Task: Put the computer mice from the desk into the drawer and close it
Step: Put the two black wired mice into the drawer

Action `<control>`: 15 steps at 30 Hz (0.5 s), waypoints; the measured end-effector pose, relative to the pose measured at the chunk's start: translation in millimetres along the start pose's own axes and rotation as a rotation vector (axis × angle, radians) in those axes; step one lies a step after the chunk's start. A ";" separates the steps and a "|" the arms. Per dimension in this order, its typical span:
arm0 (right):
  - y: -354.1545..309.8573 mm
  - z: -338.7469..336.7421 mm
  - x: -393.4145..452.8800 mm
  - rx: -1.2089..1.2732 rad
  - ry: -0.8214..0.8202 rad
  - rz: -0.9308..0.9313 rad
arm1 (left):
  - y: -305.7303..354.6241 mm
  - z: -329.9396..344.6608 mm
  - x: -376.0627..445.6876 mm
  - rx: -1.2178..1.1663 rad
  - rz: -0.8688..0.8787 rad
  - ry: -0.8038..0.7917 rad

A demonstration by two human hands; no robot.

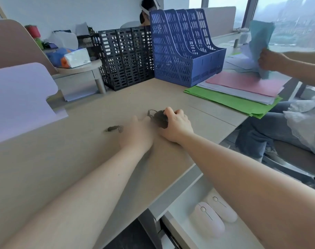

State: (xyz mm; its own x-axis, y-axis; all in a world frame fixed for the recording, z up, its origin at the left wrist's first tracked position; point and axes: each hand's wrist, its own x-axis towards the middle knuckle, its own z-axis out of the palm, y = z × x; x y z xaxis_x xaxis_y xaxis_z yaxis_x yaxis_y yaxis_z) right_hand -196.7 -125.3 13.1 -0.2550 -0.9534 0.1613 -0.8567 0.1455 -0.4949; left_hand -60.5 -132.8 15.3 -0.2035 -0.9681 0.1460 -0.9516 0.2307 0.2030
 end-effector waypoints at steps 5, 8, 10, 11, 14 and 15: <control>-7.2 -11.3 -17.4 0.009 -0.034 0.071 | 10.4 -4.9 -28.1 0.003 0.059 0.005; 0.2 -24.8 -33.4 0.044 -0.046 0.098 | 14.5 -9.2 -49.5 -0.017 0.047 0.000; 5.9 -30.7 -45.3 -0.009 -0.072 0.113 | 17.7 -12.2 -64.6 -0.018 0.041 -0.008; 7.1 -32.0 -51.0 -0.047 -0.087 0.120 | 19.4 -13.3 -72.0 -0.018 0.042 -0.012; 5.8 -31.6 -64.0 -0.101 -0.088 0.138 | 22.8 -17.2 -91.6 -0.026 0.034 -0.019; 4.9 -31.3 -66.9 -0.086 -0.072 0.145 | 23.0 -18.8 -97.1 -0.023 0.033 -0.022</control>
State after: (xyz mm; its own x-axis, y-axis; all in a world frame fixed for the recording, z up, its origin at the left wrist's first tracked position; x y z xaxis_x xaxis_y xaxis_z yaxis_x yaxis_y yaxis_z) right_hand -197.8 -52.5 26.6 -0.3483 -0.9369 0.0307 -0.8496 0.3016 -0.4328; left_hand -58.3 -31.6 23.9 -0.2399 -0.9618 0.1319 -0.9389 0.2644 0.2205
